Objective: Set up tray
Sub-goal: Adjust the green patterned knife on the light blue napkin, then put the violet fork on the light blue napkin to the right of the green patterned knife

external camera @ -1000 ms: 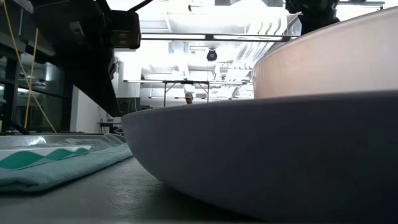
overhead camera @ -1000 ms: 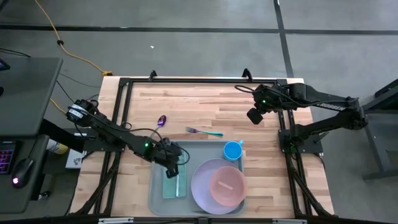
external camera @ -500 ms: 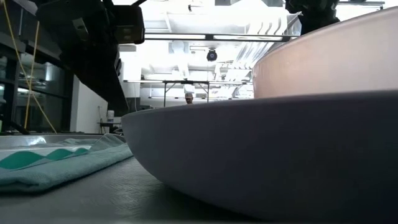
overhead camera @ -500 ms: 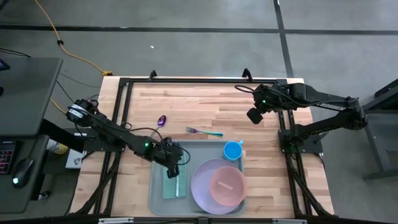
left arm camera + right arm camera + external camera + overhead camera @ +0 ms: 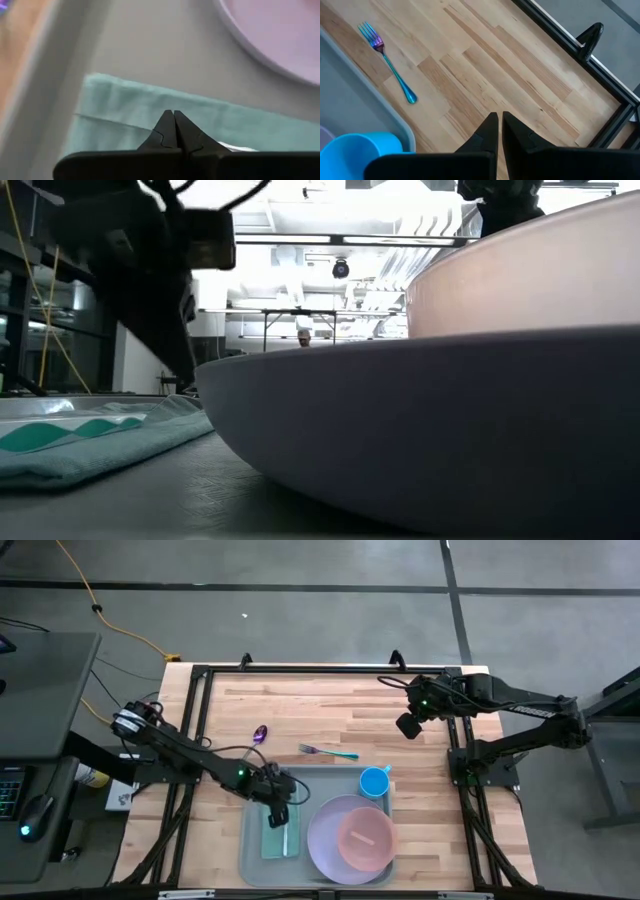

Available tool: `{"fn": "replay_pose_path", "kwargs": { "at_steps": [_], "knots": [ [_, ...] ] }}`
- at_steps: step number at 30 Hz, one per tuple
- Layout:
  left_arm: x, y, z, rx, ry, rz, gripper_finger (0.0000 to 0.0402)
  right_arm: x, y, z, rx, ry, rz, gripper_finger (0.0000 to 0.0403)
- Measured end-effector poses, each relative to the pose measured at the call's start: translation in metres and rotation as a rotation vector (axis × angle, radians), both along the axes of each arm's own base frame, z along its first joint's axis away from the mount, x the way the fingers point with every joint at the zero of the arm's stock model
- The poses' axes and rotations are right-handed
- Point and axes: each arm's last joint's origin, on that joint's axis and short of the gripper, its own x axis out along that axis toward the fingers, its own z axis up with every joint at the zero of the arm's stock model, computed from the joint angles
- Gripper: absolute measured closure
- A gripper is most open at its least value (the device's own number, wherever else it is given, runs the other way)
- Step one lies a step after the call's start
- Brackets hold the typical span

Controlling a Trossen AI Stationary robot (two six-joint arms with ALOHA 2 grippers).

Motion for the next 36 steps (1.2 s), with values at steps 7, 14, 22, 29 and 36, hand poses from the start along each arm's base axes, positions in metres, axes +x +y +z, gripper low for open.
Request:
{"fn": "replay_pose_path", "kwargs": {
  "at_steps": [7, 14, 22, 29, 36],
  "knots": [
    [0.001, -0.001, -0.008, -0.003, 0.035, -0.008, 0.0377, 0.000, 0.000, 0.000, -0.001, -0.002, 0.000, 0.0403],
    [0.000, -0.001, -0.009, -0.011, 0.056, -0.013, 0.0386, 0.000, 0.000, 0.000, -0.001, -0.002, 0.001, 0.0403],
    [-0.005, 0.001, -0.011, -0.005, 0.107, 0.007, 0.0386, 0.000, 0.000, 0.000, -0.003, 0.000, 0.006, 0.0403],
    [0.003, -0.002, 0.002, -0.018, 0.059, 0.004, 0.0354, 0.002, 0.000, 0.001, 0.001, -0.006, 0.039, 0.0403],
    [0.018, 0.003, 0.032, 0.181, -0.015, 0.008, 0.0289, 0.016, -0.005, 0.006, 0.043, -0.124, 0.255, 0.0403]
  ]
}}
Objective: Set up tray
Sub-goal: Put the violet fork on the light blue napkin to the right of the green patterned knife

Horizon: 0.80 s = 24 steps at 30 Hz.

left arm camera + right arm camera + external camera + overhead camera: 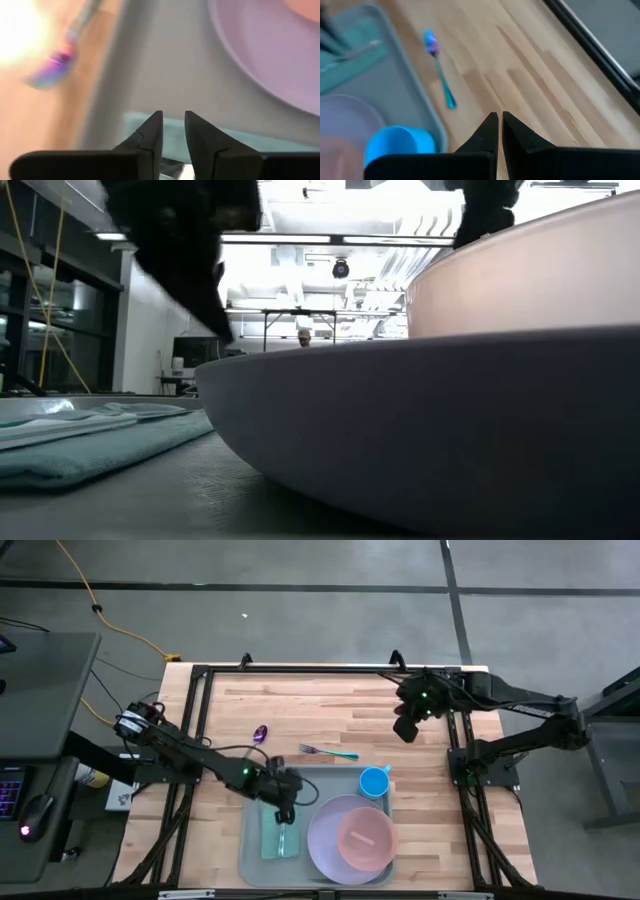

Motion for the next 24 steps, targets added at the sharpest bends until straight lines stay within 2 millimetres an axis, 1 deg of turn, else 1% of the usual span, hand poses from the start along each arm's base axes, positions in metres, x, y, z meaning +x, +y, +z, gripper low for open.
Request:
{"fn": "replay_pose_path", "kwargs": {
  "at_steps": [4, 7, 9, 10, 13, 15, 17, 20, 23, 24],
  "knots": [
    [0.008, 0.018, 0.021, 0.118, 0.031, 0.062, 0.0280, 0.014, -0.009, -0.003, 0.031, -0.048, 0.095, 0.0403],
    [0.010, 0.034, 0.039, 0.188, 0.022, 0.119, 0.0278, 0.026, -0.020, -0.012, 0.083, -0.042, 0.127, 0.0403],
    [0.010, 0.045, 0.054, 0.224, -0.022, 0.125, 0.0278, 0.036, -0.028, -0.020, 0.126, -0.036, 0.145, 0.0403],
    [0.007, 0.050, 0.061, 0.237, -0.039, 0.130, 0.0278, 0.041, -0.032, -0.024, 0.141, -0.036, 0.161, 0.0403],
    [-0.009, 0.064, 0.078, 0.280, -0.059, 0.171, 0.0278, 0.055, -0.041, -0.036, 0.161, -0.026, 0.195, 0.0403],
    [-0.028, 0.073, 0.087, 0.314, -0.058, 0.206, 0.0278, 0.062, -0.045, -0.044, 0.162, -0.007, 0.194, 0.0403],
    [-0.047, 0.079, 0.095, 0.323, -0.097, 0.249, 0.0277, 0.068, -0.047, -0.049, 0.152, 0.002, 0.210, 0.0403],
    [-0.077, 0.085, 0.097, 0.305, -0.153, 0.302, 0.0277, 0.079, -0.052, -0.052, 0.124, 0.008, 0.254, 0.0403],
    [-0.099, 0.088, 0.095, 0.255, -0.221, 0.306, 0.0277, 0.096, -0.058, -0.055, 0.109, 0.049, 0.309, 0.0403],
    [-0.103, 0.088, 0.094, 0.233, -0.248, 0.301, 0.0277, 0.103, -0.061, -0.057, 0.113, 0.071, 0.326, 0.0403]
  ]
}}
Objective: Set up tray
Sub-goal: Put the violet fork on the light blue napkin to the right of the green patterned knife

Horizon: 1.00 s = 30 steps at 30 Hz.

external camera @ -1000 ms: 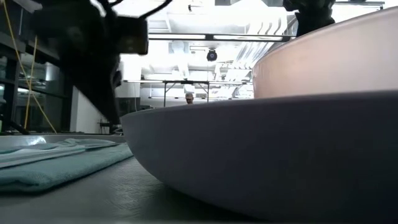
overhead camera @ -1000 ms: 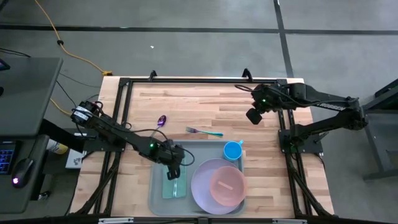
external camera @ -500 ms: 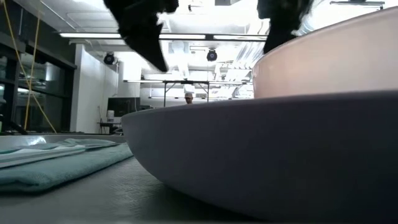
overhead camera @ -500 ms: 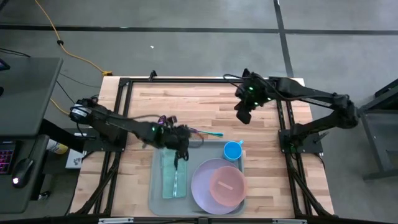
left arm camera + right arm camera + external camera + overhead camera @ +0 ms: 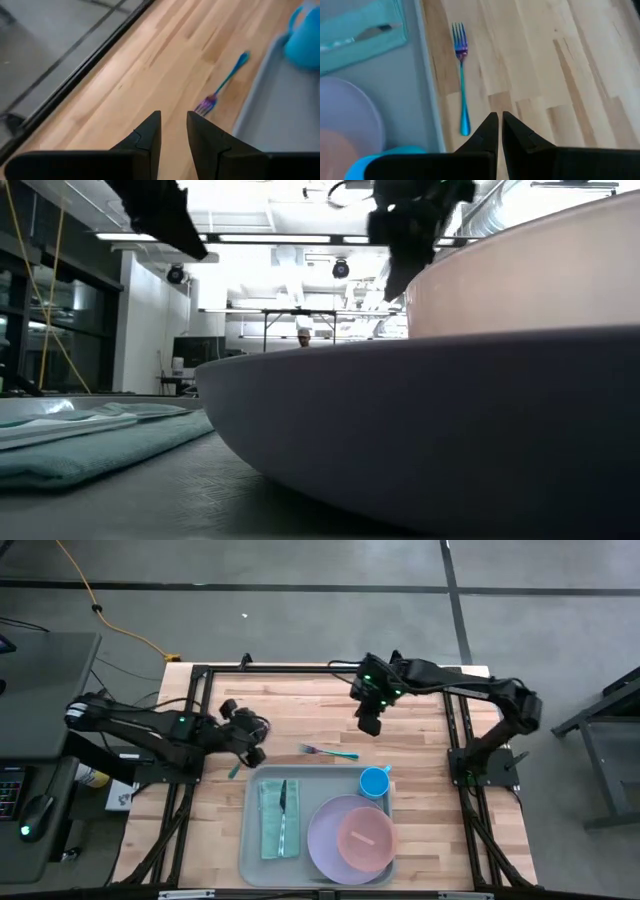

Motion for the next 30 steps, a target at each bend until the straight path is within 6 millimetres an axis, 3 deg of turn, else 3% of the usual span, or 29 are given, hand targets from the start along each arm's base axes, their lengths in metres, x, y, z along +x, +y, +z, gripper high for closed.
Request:
{"fn": "replay_pose_path", "kwargs": {
  "at_steps": [5, 9, 19, 24, 30],
  "knots": [
    [-0.006, 0.000, 0.006, 0.000, -0.092, -0.051, 0.0277, 0.036, -0.008, -0.022, 0.090, 0.108, 0.102, 0.0402],
    [-0.008, 0.000, 0.005, 0.014, -0.067, -0.065, 0.0277, 0.059, -0.005, -0.044, 0.104, 0.189, 0.162, 0.0402],
    [-0.014, 0.000, 0.008, 0.050, -0.024, -0.151, 0.0277, 0.092, 0.016, -0.085, 0.165, 0.247, 0.259, 0.0397],
    [-0.022, 0.002, 0.009, 0.058, -0.005, -0.165, 0.0277, 0.103, 0.024, -0.091, 0.136, 0.199, 0.295, 0.0343],
    [-0.035, 0.004, 0.014, 0.057, -0.001, -0.211, 0.0277, 0.115, 0.023, -0.089, 0.049, 0.116, 0.198, 0.0253]
  ]
}}
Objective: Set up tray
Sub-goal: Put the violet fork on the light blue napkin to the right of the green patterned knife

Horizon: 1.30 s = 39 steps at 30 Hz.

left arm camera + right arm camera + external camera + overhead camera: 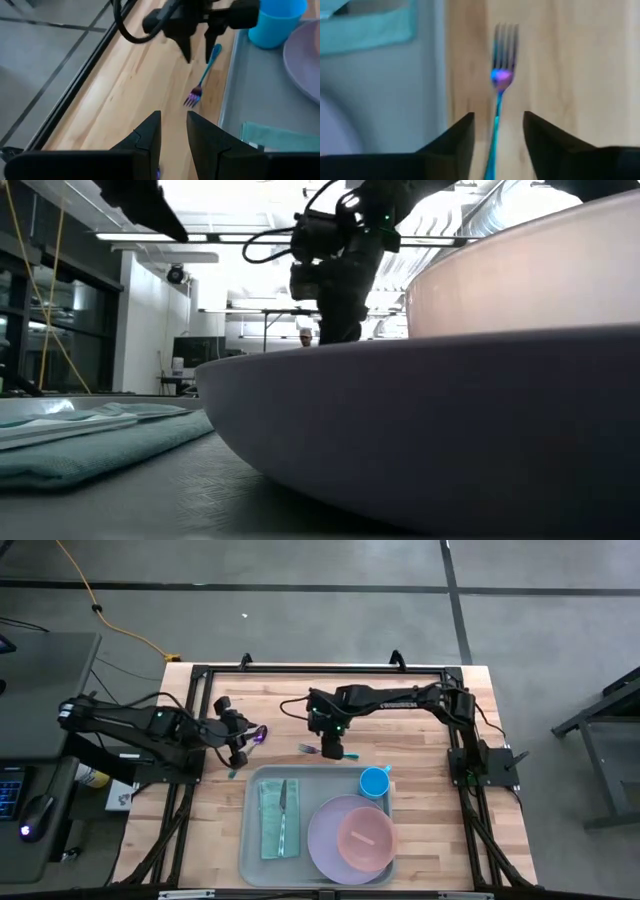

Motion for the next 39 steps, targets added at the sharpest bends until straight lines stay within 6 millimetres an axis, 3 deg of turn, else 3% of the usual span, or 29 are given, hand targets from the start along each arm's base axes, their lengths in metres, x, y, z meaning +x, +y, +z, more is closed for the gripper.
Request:
{"fn": "replay_pose_path", "kwargs": {
  "at_steps": [5, 10, 22, 32, 39],
  "knots": [
    [-0.017, 0.003, 0.005, 0.021, -0.004, -0.022, 0.0277, 0.006, -0.003, -0.010, -0.039, 0.007, -0.078, 0.0201],
    [-0.036, 0.007, 0.010, 0.020, -0.029, -0.022, 0.0277, 0.009, 0.000, -0.025, -0.068, 0.062, -0.089, 0.0182],
    [-0.066, 0.013, 0.013, 0.027, -0.041, -0.020, 0.0277, 0.016, 0.014, -0.045, -0.036, 0.097, -0.078, 0.0196],
    [-0.069, 0.014, 0.012, 0.028, -0.025, -0.020, 0.0277, 0.022, 0.031, -0.065, -0.045, 0.136, -0.037, 0.0193],
    [-0.070, 0.014, 0.012, 0.028, -0.025, -0.019, 0.0277, 0.024, 0.035, -0.076, -0.053, 0.159, -0.051, 0.0235]
  ]
}}
